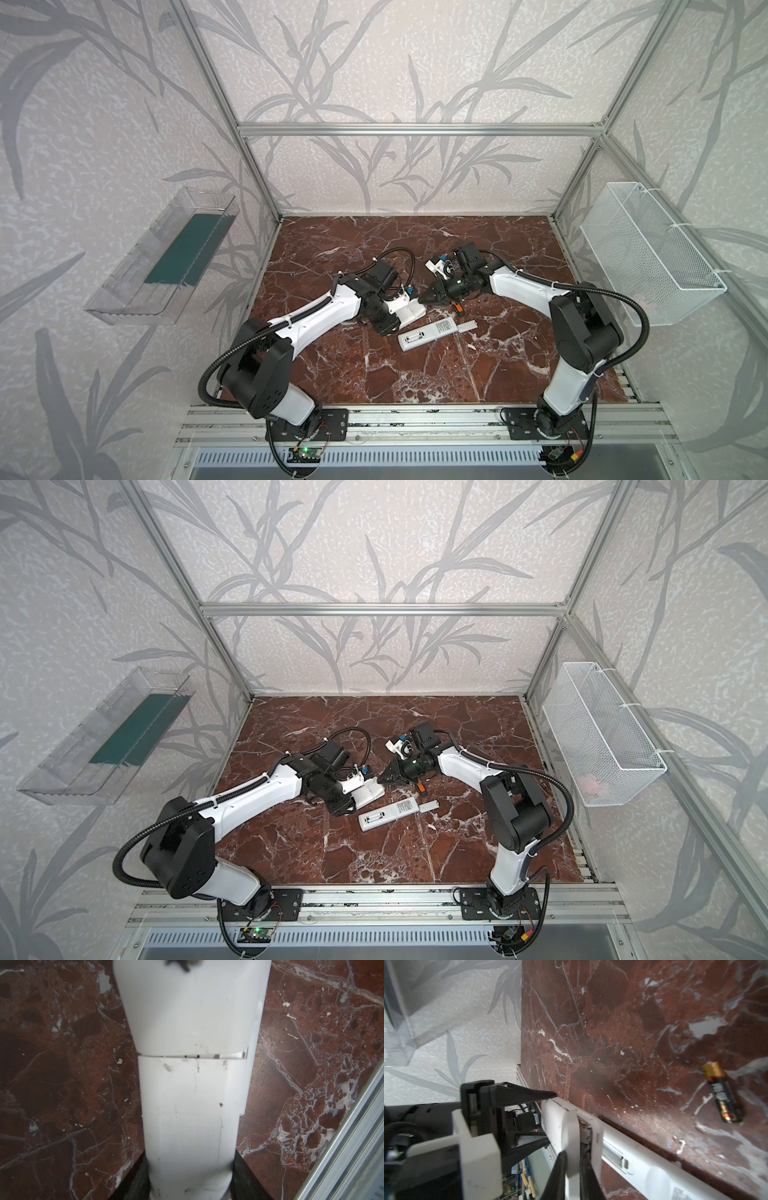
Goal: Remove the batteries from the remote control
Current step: 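Pull the block's sliding cover off with the right gripper while the left holds it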
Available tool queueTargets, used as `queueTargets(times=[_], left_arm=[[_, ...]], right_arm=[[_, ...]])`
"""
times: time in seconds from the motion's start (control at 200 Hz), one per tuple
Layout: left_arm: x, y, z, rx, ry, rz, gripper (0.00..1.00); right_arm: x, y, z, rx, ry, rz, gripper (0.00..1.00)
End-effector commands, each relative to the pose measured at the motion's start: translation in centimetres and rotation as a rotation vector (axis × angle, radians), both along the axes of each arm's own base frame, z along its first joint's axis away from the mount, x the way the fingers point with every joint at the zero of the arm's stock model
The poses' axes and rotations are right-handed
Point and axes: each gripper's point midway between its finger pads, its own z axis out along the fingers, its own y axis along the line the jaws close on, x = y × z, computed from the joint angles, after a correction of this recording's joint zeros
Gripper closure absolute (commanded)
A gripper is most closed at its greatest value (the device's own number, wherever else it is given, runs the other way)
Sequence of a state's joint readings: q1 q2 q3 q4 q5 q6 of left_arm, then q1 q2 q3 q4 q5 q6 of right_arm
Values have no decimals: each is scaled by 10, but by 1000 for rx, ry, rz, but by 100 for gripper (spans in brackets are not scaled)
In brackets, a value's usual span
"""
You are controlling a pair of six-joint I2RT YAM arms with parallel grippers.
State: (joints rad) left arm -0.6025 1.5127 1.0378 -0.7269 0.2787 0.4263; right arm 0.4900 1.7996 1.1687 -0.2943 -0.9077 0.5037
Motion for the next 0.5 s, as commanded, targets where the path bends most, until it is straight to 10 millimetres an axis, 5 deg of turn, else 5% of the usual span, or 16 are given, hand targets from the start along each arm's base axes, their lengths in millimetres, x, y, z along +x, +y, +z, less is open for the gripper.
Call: queueTargets(times=[0.0, 0.495], left_arm=[[0, -3, 3, -6, -11, -27, 67], [22, 42, -20, 270, -66, 124, 67]], right_arm=[[0, -2, 1, -2, -9, -10, 88], [10, 7, -12, 18, 24, -22, 85]])
